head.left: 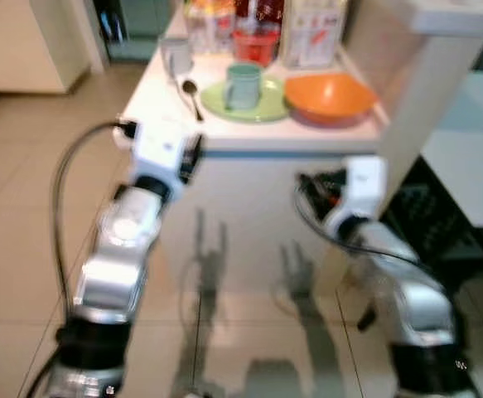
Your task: Setting the table
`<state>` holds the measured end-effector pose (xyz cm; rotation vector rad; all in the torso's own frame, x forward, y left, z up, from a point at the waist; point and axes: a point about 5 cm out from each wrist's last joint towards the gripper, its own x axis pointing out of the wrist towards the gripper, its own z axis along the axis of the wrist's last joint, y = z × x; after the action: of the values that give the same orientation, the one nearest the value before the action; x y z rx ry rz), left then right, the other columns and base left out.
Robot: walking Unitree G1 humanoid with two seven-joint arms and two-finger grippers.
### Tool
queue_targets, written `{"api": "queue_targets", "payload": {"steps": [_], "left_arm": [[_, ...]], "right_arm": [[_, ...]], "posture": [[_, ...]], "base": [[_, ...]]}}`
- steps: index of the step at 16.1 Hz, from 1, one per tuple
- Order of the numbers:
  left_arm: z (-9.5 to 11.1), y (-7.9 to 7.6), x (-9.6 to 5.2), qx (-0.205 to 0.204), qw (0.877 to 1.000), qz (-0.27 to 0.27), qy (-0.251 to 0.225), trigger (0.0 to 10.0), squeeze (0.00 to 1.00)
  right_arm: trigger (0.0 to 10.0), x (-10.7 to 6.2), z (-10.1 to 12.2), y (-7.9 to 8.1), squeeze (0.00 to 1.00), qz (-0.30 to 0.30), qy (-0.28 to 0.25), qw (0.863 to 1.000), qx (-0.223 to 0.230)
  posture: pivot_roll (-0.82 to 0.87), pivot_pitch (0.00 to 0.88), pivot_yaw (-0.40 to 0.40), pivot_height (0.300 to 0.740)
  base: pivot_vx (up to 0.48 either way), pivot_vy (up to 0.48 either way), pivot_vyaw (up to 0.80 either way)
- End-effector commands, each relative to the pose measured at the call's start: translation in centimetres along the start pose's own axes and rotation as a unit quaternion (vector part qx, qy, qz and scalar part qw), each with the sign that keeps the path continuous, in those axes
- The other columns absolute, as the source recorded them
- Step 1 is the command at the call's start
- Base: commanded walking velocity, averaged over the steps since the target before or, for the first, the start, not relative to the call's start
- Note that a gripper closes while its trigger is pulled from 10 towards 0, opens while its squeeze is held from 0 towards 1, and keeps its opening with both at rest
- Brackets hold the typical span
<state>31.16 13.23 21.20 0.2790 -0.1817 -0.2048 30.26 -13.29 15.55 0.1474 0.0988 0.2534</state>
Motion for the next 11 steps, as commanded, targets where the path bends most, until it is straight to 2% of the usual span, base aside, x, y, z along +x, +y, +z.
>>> {"api": "queue_targets", "payload": {"steps": [1,4,11], "left_arm": [[0.5,0.7,0.0,0.005,1.0,0.011,-0.01,10.0,0.0],[0.7,0.5,-0.2,0.016,1.0,-0.002,-0.021,10.0,0.0],[0.5,0.7,-0.8,0.026,0.999,-0.011,-0.02,10.0,0.0]], "right_arm": [[10.0,-0.1,0.6,0.3,0.0,0.002,-0.009,1.0,-0.001],[10.0,-0.2,0.9,0.9,0.0,0.023,-0.018,0.999,-0.021],[10.0,-0.1,1.3,1.4,0.0,0.034,-0.032,0.998,-0.032]], "posture": [[0.05,0.0,0.001,0.74],[0.04,0.0,0.005,0.74],[0.05,0.0,0.001,0.74]], "base": [[0.0,0.0,0.0],[0.082,0.0,0.0],[0.331,0.0,0.79]]}}
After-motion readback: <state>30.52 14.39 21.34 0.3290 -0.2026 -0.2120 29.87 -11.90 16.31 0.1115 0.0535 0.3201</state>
